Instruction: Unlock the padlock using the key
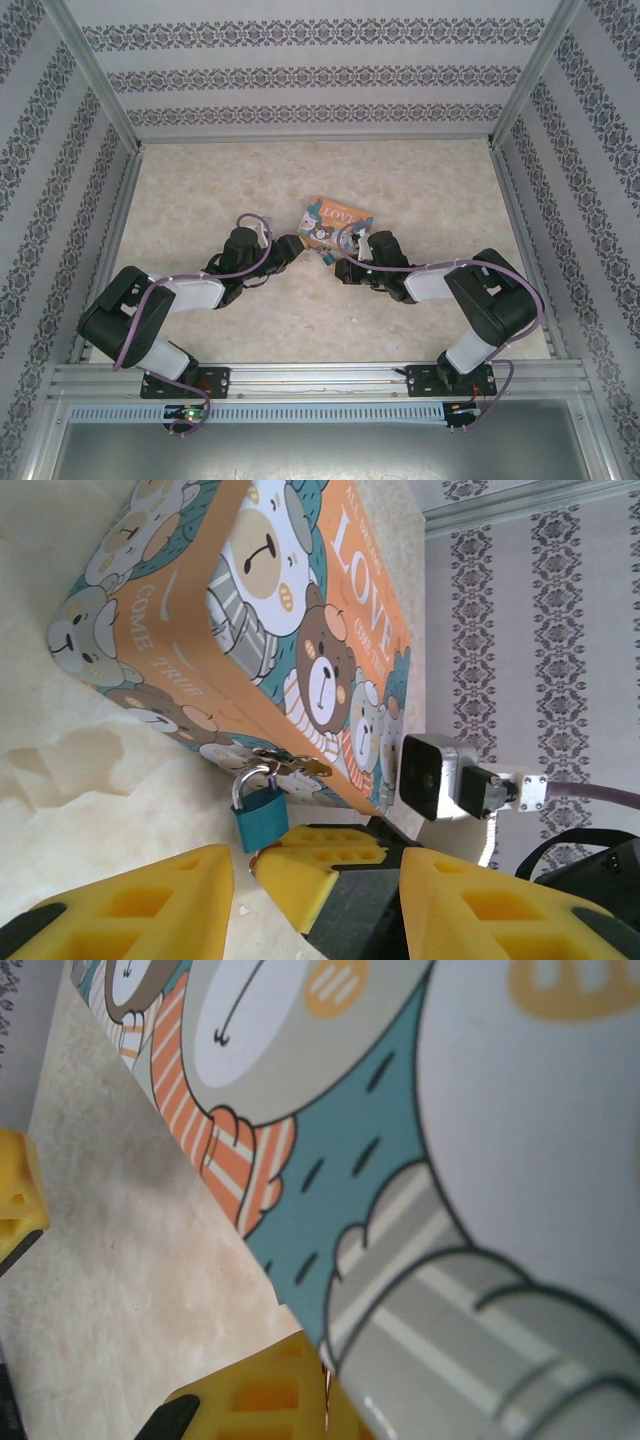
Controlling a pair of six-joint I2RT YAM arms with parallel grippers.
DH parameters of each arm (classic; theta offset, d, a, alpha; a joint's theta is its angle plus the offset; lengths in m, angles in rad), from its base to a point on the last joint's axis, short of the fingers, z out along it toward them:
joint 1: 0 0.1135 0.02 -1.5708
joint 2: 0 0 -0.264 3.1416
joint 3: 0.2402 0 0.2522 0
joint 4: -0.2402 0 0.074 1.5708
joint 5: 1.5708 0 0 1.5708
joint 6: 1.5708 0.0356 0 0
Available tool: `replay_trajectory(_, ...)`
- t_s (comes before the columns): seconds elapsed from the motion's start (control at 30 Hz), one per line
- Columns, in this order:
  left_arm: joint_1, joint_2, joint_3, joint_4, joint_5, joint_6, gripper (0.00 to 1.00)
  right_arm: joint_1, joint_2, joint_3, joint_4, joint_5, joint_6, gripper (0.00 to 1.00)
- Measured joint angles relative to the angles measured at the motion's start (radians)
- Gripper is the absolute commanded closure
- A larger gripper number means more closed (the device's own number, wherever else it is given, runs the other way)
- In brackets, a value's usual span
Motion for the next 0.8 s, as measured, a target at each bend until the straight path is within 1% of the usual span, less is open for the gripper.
replay_trajectory(0.37, -0.010, 0.129, 0.000, 0.122, 0.008, -0.069, 0.53, 0.022, -0.013, 0.000, 0.005, -0.004, 0.113, 1.00)
replay_trajectory(0.8, -0.045, 0.249, 0.006, 0.223, 0.024, -0.116, 0.55, 0.048, -0.017, 0.001, 0.023, -0.003, 0.187, 1.00)
